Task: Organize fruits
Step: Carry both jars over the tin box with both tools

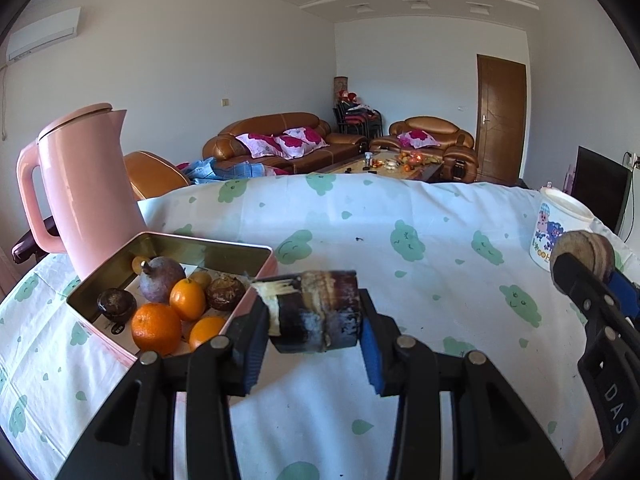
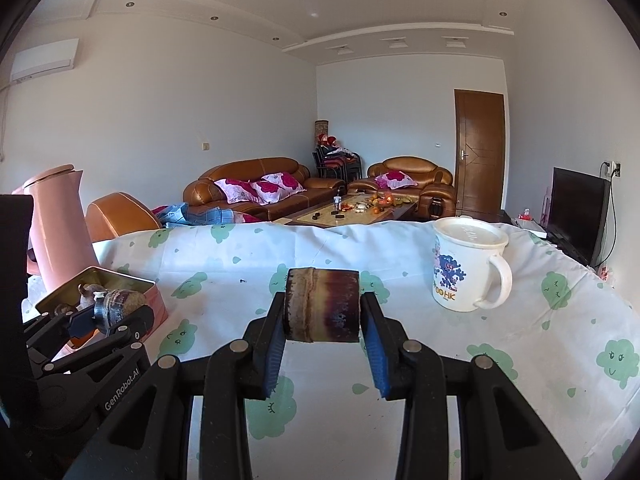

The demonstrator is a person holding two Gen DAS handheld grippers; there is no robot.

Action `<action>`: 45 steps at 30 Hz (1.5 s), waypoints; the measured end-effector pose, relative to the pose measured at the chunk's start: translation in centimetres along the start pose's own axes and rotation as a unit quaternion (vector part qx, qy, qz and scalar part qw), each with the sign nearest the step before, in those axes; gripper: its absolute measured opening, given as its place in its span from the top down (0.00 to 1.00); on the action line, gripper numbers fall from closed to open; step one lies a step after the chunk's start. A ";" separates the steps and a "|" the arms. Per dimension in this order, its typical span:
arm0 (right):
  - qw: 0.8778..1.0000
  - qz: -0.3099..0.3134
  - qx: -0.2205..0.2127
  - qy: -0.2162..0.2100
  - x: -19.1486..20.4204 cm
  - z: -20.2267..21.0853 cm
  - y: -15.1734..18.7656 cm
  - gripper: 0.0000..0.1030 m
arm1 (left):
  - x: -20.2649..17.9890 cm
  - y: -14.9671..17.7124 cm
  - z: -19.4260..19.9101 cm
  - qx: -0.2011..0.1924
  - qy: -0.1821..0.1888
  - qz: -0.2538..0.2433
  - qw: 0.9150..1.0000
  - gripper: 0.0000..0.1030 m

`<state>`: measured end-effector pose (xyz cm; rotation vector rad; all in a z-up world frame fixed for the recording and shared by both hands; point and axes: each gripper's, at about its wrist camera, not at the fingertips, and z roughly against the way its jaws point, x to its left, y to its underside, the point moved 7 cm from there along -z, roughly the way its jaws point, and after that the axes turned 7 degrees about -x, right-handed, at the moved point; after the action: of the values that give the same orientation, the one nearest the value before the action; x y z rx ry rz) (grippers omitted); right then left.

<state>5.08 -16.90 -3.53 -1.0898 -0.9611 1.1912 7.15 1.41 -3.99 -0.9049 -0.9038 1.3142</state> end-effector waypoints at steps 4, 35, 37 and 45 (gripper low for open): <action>1.000 0.004 0.003 -0.001 0.5 0.1 0.1 0.63 | 0.4 0.5 -0.2 0.015 0.009 0.000 1.000 0.59; 0.999 0.020 -0.002 -0.039 8.1 1.3 0.5 0.63 | 8.6 -0.5 0.9 -0.018 -0.027 0.008 0.999 0.59; 0.999 0.020 -0.002 -0.044 8.8 1.3 0.6 0.63 | 9.3 -0.6 0.7 -0.020 -0.030 0.007 0.999 0.59; 0.998 0.030 -0.003 -0.063 12.2 0.8 0.6 0.63 | 12.2 -1.0 -0.3 -0.025 -0.044 0.004 0.999 0.59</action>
<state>5.79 -4.70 -3.82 -1.0644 -1.0354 1.3196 8.33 13.53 -2.82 -0.8958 -1.0069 1.3512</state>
